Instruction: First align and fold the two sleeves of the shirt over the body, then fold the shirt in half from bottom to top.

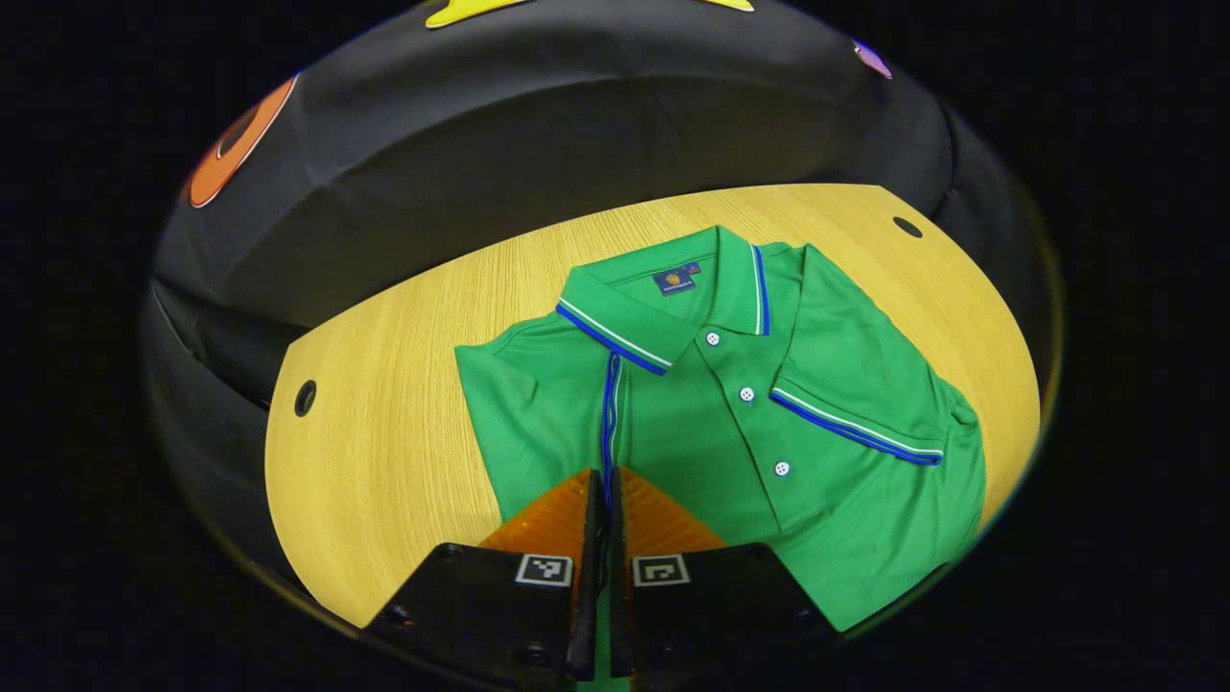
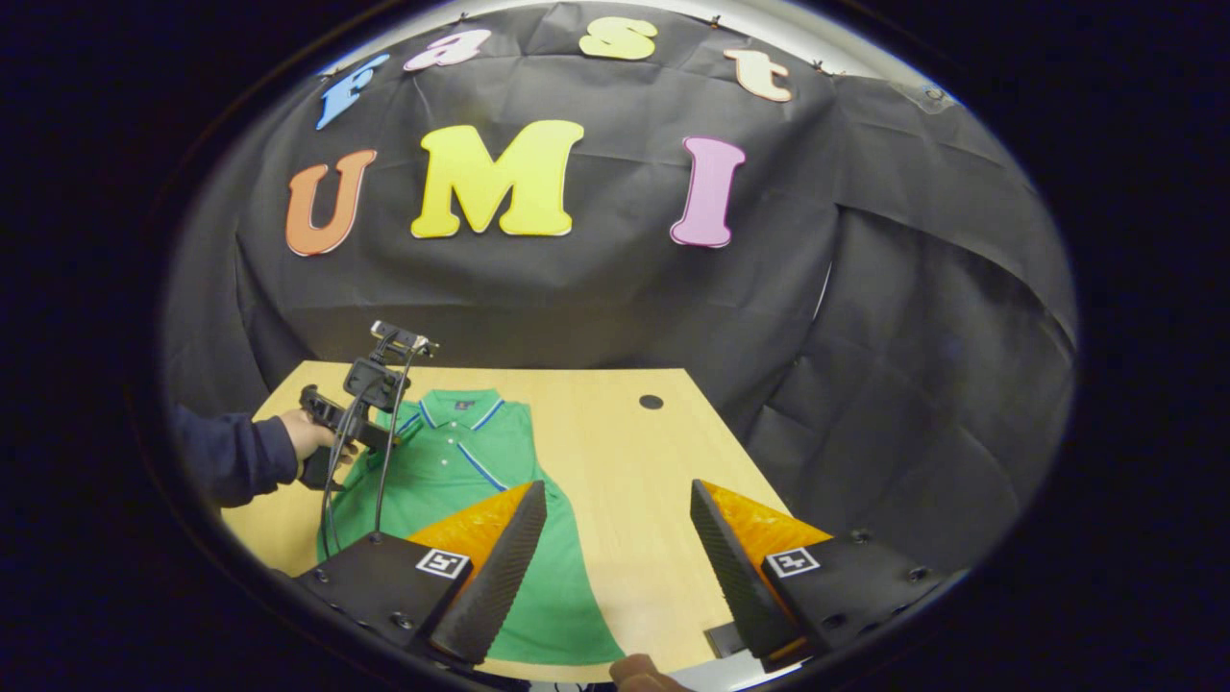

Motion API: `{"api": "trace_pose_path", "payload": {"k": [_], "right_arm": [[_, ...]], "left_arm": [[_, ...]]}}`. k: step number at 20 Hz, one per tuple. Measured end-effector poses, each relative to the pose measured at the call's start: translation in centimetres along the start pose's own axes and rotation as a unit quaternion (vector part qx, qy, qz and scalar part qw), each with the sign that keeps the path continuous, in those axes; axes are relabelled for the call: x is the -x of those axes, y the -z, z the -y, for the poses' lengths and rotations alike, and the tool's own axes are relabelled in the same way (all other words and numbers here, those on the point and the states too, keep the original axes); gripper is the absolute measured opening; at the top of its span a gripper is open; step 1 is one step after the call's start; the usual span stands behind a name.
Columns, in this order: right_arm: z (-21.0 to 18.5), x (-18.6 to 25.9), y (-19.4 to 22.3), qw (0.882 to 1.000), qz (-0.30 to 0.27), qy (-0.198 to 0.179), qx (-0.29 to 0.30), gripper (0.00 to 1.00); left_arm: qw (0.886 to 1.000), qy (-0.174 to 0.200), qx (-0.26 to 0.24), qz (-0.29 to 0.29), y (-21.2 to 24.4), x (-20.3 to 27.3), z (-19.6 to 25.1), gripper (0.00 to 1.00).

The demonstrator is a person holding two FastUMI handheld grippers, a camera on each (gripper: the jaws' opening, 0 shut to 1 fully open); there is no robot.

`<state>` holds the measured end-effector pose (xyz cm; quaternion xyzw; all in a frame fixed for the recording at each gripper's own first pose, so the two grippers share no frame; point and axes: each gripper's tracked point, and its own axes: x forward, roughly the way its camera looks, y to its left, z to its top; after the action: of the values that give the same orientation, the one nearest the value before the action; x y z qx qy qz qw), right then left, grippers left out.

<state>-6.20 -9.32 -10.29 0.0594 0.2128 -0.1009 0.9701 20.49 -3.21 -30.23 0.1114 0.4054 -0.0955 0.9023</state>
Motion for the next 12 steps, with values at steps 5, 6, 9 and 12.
{"api": "trace_pose_path", "payload": {"k": [5,6,9,12], "right_arm": [[-0.5,-0.6,0.9,1.0,-0.007,-0.017,0.01,0.94],[-0.8,-0.8,1.1,1.0,-0.008,-0.025,0.011,0.94],[-2.1,-2.1,2.2,0.998,-0.02,-0.058,0.01,0.94],[-2.9,-4.0,3.4,0.995,-0.043,-0.086,-0.001,0.96]], "left_arm": [[0.998,0.028,0.032,0.043,-0.6,2.8,0.6,0.61],[0.998,0.026,0.032,0.046,-0.3,3.7,0.4,0.71],[0.998,-0.001,0.027,0.057,0.8,6.1,-1.2,0.82],[0.996,-0.021,0.06,0.058,3.1,8.7,-2.7,0.86]]}}
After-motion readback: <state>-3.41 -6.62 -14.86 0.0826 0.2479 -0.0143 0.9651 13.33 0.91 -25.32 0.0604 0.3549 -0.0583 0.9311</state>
